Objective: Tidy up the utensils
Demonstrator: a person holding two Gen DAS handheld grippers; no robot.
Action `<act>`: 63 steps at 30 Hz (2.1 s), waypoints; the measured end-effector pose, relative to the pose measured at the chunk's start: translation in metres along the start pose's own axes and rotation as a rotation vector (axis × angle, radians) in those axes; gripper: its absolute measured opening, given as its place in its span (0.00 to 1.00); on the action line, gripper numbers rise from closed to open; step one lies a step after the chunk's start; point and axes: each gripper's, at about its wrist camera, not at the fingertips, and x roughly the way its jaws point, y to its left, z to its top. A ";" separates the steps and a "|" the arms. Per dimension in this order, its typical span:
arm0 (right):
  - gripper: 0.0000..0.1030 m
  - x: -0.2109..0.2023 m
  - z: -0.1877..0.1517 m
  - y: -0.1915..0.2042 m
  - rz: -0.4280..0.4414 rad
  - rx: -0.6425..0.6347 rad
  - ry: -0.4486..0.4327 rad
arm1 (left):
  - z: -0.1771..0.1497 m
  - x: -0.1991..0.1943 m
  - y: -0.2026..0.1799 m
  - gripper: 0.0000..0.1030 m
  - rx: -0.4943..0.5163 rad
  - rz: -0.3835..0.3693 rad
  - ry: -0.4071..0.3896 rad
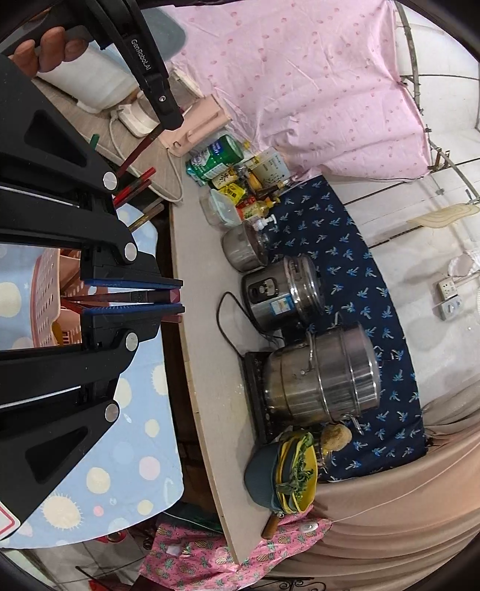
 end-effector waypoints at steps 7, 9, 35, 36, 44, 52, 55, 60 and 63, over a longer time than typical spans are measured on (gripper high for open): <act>0.14 -0.010 -0.001 0.003 0.007 -0.007 -0.016 | -0.006 -0.002 0.000 0.32 0.015 0.036 -0.008; 0.19 -0.014 -0.001 0.005 0.003 -0.014 -0.020 | -0.008 -0.006 -0.002 0.34 0.022 0.043 -0.016; 0.56 -0.105 -0.084 0.031 -0.059 -0.095 0.031 | -0.090 -0.077 -0.008 0.47 0.137 0.172 0.024; 0.56 -0.107 -0.087 0.031 -0.063 -0.097 0.037 | -0.096 -0.078 -0.007 0.48 0.139 0.175 0.032; 0.57 -0.120 -0.120 0.034 -0.107 -0.121 0.076 | -0.133 -0.084 -0.002 0.53 0.148 0.189 0.080; 0.57 -0.127 -0.143 0.026 -0.149 -0.124 0.107 | -0.162 -0.083 0.002 0.58 0.150 0.199 0.127; 0.57 -0.128 -0.150 0.023 -0.162 -0.129 0.120 | -0.171 -0.082 0.005 0.58 0.144 0.200 0.141; 0.60 -0.126 -0.161 0.017 -0.177 -0.121 0.147 | -0.183 -0.081 0.005 0.61 0.145 0.200 0.158; 0.63 -0.125 -0.169 0.015 -0.188 -0.121 0.161 | -0.188 -0.081 0.004 0.64 0.150 0.204 0.162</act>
